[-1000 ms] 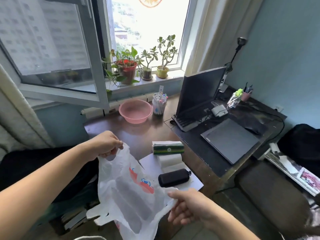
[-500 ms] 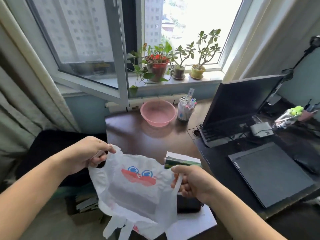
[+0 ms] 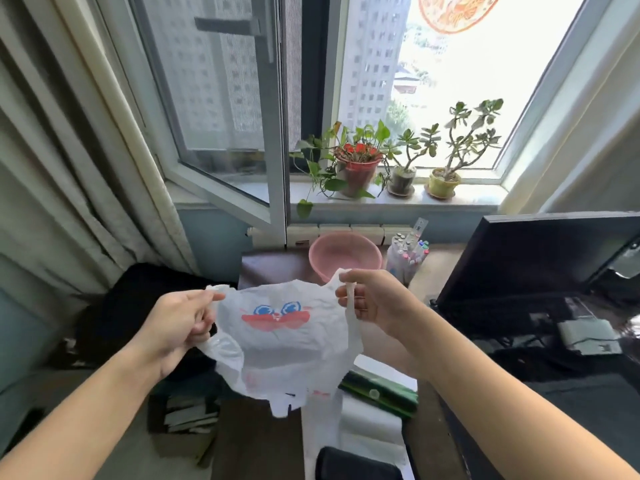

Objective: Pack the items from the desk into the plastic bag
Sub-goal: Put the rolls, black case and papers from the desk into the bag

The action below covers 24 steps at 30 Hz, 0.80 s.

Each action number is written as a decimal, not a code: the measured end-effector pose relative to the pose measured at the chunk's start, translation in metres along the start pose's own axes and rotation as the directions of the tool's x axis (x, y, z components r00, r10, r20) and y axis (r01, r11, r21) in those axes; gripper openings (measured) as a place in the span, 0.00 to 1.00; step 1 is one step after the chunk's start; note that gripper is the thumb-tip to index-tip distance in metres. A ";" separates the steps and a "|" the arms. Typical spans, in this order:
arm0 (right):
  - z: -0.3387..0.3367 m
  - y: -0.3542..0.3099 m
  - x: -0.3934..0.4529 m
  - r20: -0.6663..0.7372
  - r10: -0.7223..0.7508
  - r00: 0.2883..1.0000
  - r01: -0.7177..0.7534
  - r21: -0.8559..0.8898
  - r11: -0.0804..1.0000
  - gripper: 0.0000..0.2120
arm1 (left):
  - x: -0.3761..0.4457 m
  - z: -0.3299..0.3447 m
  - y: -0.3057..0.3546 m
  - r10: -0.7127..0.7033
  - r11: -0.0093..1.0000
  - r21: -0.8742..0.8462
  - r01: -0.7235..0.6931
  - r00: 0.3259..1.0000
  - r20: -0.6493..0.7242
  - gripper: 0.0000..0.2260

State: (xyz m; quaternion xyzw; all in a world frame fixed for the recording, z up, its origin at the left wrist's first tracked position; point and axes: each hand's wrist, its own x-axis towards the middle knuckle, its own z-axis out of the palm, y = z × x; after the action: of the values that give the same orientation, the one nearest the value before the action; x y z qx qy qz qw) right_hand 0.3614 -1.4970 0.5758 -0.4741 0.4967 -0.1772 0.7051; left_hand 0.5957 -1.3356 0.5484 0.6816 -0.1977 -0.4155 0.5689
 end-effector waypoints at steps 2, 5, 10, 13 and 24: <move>0.000 -0.005 0.013 -0.053 -0.028 0.998 0.028 -0.001 1.000 0.04 | 0.008 0.012 -0.003 -0.004 0.996 -0.086 0.006 1.000 0.018 0.12; 0.001 -0.011 0.030 -0.126 -0.079 0.989 0.072 -0.060 0.996 0.05 | 0.019 0.023 -0.007 0.001 0.986 -0.166 0.010 0.998 0.064 0.12; 0.000 -0.020 0.045 -0.151 -0.145 0.978 0.133 -0.089 0.987 0.06 | 0.038 0.029 -0.008 0.028 0.984 -0.178 -0.017 0.998 0.058 0.12; -0.003 -0.019 0.053 -0.180 -0.131 0.975 0.117 -0.086 0.989 0.06 | 0.048 0.027 -0.013 -0.010 0.985 -0.174 0.021 0.998 0.066 0.11; -0.067 0.029 0.102 -0.473 -0.172 0.864 0.152 -0.080 0.985 0.08 | 0.069 0.040 -0.030 -0.160 0.965 -0.192 0.181 0.980 0.122 0.11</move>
State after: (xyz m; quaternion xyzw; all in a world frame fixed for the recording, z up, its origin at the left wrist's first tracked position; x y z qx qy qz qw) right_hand 0.3424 -1.5890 0.4930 -0.4695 0.6172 -0.3373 0.5337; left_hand 0.5977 -1.4036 0.4961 0.6119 -0.1247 -0.5163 0.5861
